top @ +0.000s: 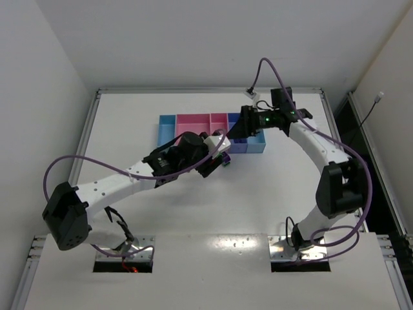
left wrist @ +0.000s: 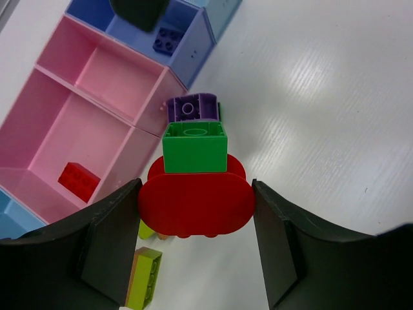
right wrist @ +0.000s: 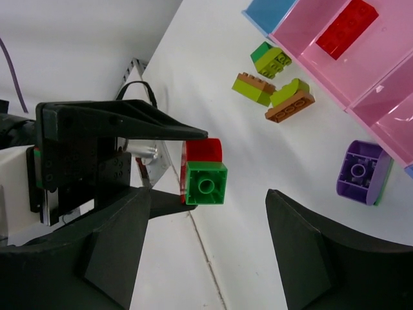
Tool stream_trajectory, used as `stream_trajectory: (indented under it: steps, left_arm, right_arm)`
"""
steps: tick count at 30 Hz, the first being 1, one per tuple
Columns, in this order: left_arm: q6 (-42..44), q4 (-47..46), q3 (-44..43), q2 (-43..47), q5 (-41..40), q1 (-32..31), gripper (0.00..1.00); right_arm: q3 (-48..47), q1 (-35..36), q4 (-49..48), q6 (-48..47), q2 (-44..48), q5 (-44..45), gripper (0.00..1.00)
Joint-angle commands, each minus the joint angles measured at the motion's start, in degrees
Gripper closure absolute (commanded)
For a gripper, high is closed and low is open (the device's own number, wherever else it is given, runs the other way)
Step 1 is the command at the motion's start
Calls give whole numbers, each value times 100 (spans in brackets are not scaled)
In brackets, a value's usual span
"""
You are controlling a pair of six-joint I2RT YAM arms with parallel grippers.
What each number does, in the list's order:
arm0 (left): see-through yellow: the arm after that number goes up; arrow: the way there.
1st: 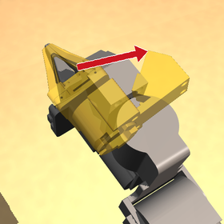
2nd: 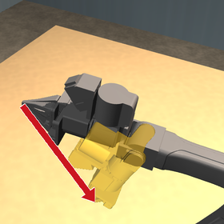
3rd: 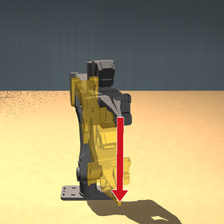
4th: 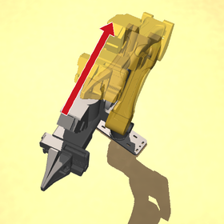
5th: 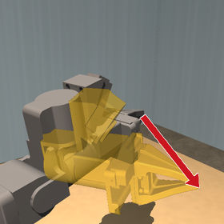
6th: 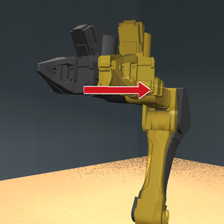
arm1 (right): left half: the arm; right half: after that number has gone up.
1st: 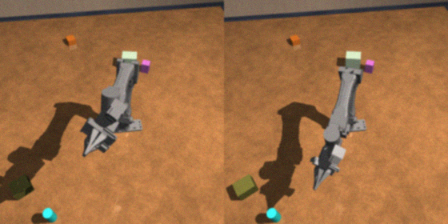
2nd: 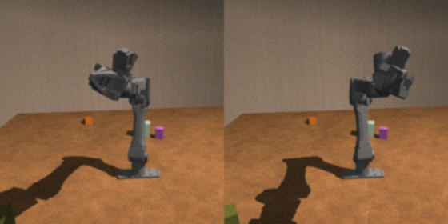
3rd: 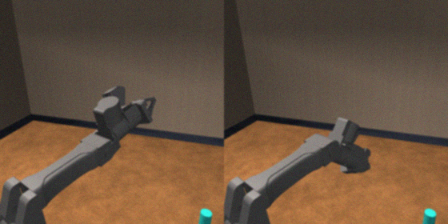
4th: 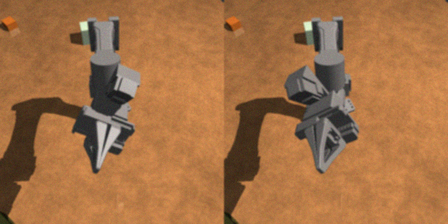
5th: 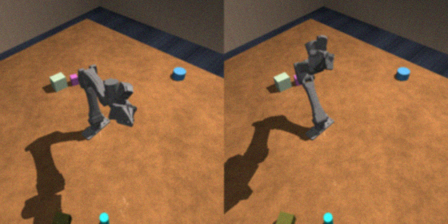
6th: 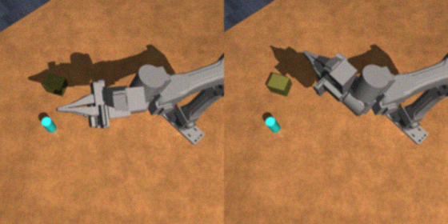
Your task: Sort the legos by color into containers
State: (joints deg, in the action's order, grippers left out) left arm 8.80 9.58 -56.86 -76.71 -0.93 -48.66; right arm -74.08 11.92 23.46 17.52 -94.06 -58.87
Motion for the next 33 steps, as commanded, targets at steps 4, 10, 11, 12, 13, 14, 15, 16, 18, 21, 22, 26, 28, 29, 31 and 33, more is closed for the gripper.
stream_trajectory:
  steps: [4, 10, 11, 12, 13, 14, 15, 16, 18, 21, 22, 26, 28, 29, 31, 33]
  left_arm:
    - [183, -422, -405, -90, -118, -64, 100]
    - [184, -475, -624, -257, -65, 41, 100]
    - [184, -475, -624, -318, -65, 102, 100]
    - [184, -475, -624, -319, -65, 103, 100]
    - [184, -475, -685, -319, -65, 103, 100]
    - [184, -475, -686, -319, -65, 155, 100]
    - [184, -527, -686, -371, -13, 156, 100]
    - [184, -528, -686, -371, -13, 156, 100]
    - [184, -528, -739, -371, -13, 156, 100]
    - [184, -528, -739, -424, -13, 208, 100]
    - [184, -580, -739, -424, -13, 208, 100]
    - [184, -633, -739, -424, -13, 261, 100]
    - [184, -633, -739, -424, -13, 261, 100]
    - [184, -633, -739, -424, -13, 261, 100]
    - [184, -633, -739, -424, -13, 314, 100]
    - [79, -633, -669, -424, -65, 314, 100]
  right_arm:
    - [-36, 240, 9, -223, -60, -10, 26]
    - [78, 486, 71, -284, -60, -10, 26]
    - [78, 486, 71, -336, -60, -10, 26]
    - [131, 486, 71, -337, -60, -10, 26]
    - [131, 486, 71, -337, -60, -10, 26]
    - [131, 547, 71, -337, -60, -10, 26]
    - [131, 548, 18, -337, -60, -10, 26]
    - [131, 548, 18, -337, -60, -10, 26]
    - [183, 601, 18, -337, -112, -10, 29]
    - [184, 601, 18, -337, -112, -10, 45]
    - [184, 601, 18, -337, -112, -63, 50]
    - [236, 601, -35, -337, -112, -194, 84]
    - [237, 601, -88, -337, -112, -264, 96]
    - [237, 601, -148, -337, -112, -370, 99]
    - [237, 601, -149, -285, -112, -423, 100]
    - [237, 548, -289, -284, -112, -485, 100]
